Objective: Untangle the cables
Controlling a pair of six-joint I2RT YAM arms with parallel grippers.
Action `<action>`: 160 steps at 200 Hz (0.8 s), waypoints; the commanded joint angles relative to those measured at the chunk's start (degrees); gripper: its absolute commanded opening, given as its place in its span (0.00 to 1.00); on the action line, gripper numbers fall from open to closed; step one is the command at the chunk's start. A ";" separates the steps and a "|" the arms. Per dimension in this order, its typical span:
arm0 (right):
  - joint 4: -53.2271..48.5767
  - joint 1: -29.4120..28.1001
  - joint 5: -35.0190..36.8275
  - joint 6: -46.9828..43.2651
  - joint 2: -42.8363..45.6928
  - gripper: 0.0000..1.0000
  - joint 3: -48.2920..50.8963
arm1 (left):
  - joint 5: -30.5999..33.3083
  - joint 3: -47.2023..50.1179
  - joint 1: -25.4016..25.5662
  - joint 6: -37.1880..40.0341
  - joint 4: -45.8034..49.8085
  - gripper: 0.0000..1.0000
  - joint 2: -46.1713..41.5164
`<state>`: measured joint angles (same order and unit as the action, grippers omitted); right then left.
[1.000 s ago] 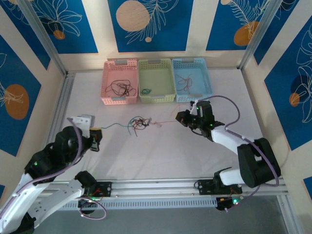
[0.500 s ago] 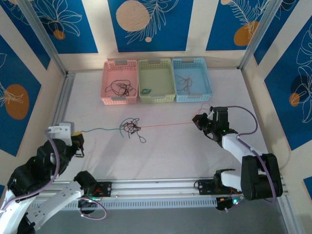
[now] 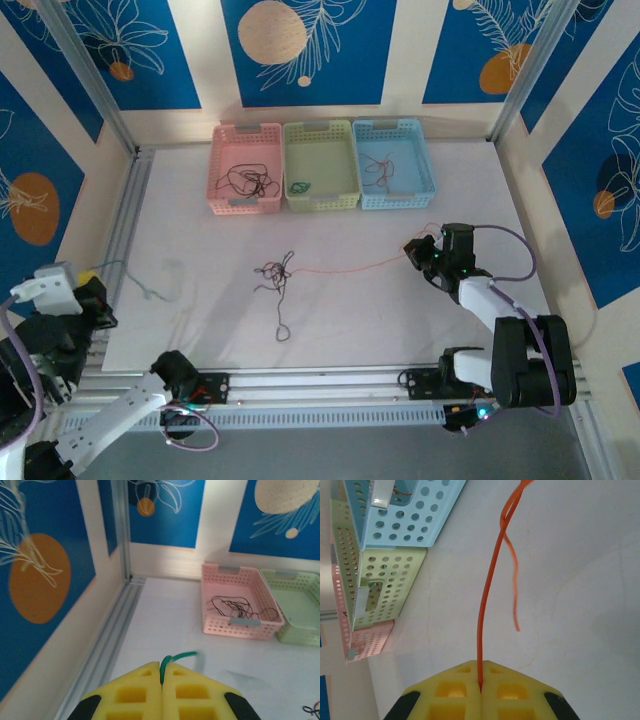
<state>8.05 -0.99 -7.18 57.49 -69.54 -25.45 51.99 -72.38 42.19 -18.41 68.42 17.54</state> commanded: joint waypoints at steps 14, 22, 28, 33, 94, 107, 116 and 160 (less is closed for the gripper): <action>-0.43 0.47 1.29 0.72 -0.03 0.00 0.79 | 6.71 -3.63 0.73 4.96 -0.67 0.00 -0.41; -0.30 0.48 1.19 0.70 -0.14 0.00 0.80 | 7.24 -4.62 0.91 5.85 -1.39 0.00 -0.57; -0.20 0.38 1.17 0.72 -0.16 0.00 0.79 | 6.99 -5.01 1.25 6.22 -2.06 0.00 -0.66; -0.21 0.29 1.16 0.77 -0.20 0.00 0.76 | 6.36 -5.07 1.60 6.31 -2.63 0.00 -0.64; 0.30 -1.04 1.08 -0.09 -0.97 0.00 0.03 | -14.73 0.35 3.03 5.00 -15.80 0.00 7.53; 0.36 -1.42 1.20 -0.19 -1.12 0.00 -0.21 | -19.74 0.25 3.02 4.41 -20.25 0.00 13.00; 0.30 -1.47 1.23 -0.20 -1.13 0.00 -0.20 | -21.64 -0.35 3.00 3.46 -22.89 0.00 17.49; 0.29 -2.25 1.47 -0.61 -1.13 0.00 -0.47 | -28.72 -3.97 2.52 4.53 -39.07 0.00 38.78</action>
<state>8.34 -2.55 -6.68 57.47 -70.43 -25.36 29.69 -73.69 44.60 -14.46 41.60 48.23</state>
